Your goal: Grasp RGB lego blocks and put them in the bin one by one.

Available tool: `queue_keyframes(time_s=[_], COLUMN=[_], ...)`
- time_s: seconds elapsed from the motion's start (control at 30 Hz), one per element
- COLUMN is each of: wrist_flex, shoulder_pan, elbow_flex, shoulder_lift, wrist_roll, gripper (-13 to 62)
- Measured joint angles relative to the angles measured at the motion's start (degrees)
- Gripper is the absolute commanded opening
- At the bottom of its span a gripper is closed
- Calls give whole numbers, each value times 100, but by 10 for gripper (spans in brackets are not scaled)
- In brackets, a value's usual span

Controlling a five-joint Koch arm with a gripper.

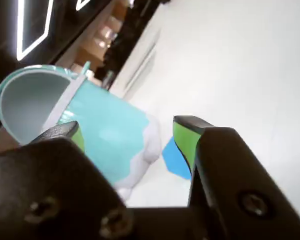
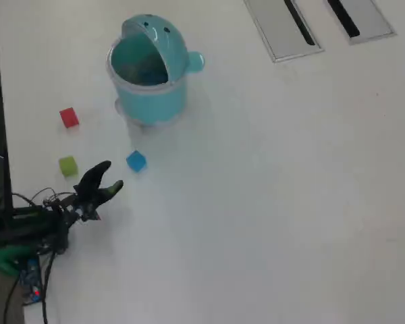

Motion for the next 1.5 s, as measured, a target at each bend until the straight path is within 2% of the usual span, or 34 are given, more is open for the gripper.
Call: queue_keyframes(time_s=[0.1,0.23,0.47,0.7,0.93,1.1,1.5], wrist_flex=[0,264,2312,4254,4948,5071,5388], shoulder_pan=[-325,-870,-1986,-2259,-2707,-2953,-3691], elbow_flex=[-105,-1063,-2505,-3762,-3902,-3902,-3902], shoulder_lift=[0,0,0,0,0,0,0], wrist_roll=[-475,-1222,-2918,-3041,-3305,-4685,-6126], gripper=[324,325,325,325,326,332,331])
